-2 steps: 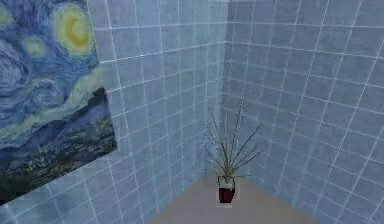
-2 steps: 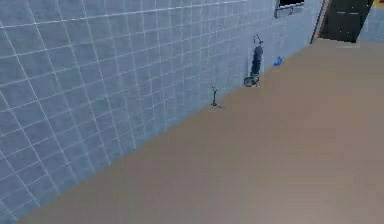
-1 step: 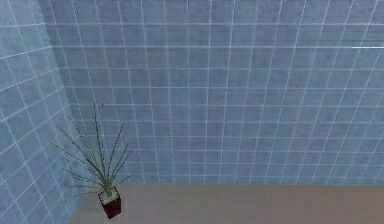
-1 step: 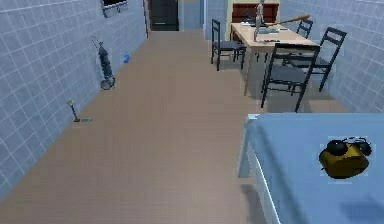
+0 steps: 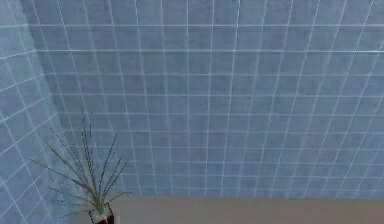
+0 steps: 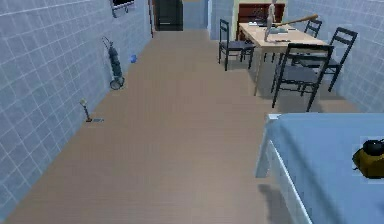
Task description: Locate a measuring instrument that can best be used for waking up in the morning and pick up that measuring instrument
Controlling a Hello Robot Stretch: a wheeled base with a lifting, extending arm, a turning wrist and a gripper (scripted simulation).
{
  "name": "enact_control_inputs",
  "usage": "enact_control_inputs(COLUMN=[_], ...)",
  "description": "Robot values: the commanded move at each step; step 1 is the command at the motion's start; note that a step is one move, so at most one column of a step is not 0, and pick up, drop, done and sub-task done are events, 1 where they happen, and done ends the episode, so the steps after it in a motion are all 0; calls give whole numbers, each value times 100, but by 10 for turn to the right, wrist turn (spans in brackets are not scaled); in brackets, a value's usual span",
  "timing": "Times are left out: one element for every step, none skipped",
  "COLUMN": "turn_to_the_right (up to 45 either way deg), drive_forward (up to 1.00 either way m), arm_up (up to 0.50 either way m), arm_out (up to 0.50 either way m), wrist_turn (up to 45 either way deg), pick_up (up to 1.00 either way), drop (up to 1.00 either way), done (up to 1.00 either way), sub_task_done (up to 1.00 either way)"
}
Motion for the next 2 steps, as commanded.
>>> enact_control_inputs(turn_to_the_right=[450,390], drive_forward=[0,0], arm_up=[0,0], arm_out=[0,0], wrist_turn=[0,0], pick_up=[0,0], drop=[0,0], done=[0,0], sub_task_done=[0,0])
